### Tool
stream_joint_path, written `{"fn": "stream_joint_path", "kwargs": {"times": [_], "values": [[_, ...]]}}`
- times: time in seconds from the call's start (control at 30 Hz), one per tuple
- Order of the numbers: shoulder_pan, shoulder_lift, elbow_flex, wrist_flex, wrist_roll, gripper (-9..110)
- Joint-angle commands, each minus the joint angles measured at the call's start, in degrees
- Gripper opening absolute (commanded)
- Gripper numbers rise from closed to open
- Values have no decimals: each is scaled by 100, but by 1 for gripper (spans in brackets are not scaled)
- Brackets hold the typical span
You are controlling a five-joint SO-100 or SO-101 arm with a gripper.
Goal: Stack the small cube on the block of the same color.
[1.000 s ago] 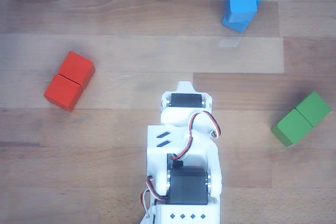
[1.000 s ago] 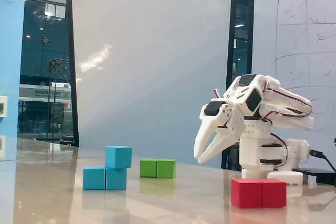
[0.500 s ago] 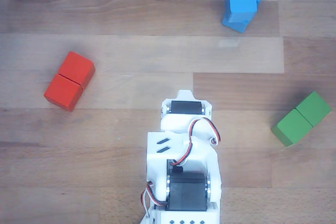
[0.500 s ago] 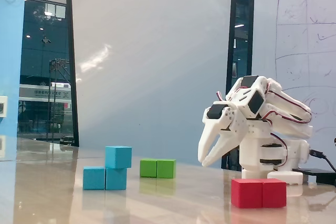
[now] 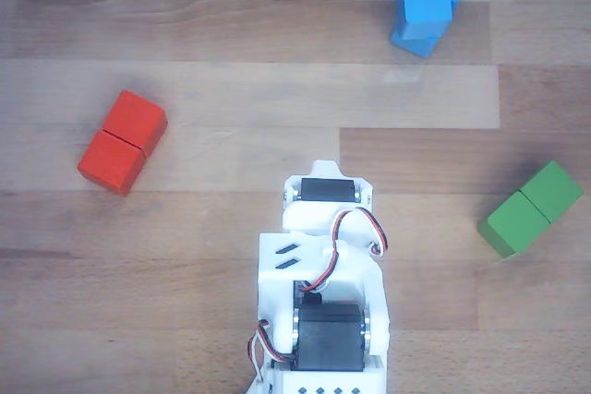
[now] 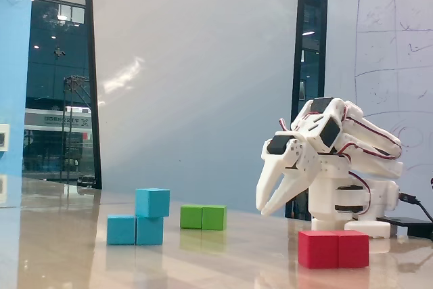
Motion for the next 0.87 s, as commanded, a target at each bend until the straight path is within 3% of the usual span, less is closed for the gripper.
{"fn": "stream_joint_path", "kwargs": {"times": [0.0, 0.83], "values": [[9, 193, -167, 18, 26, 1], [-149, 185, -176, 9, -167, 1]]}}
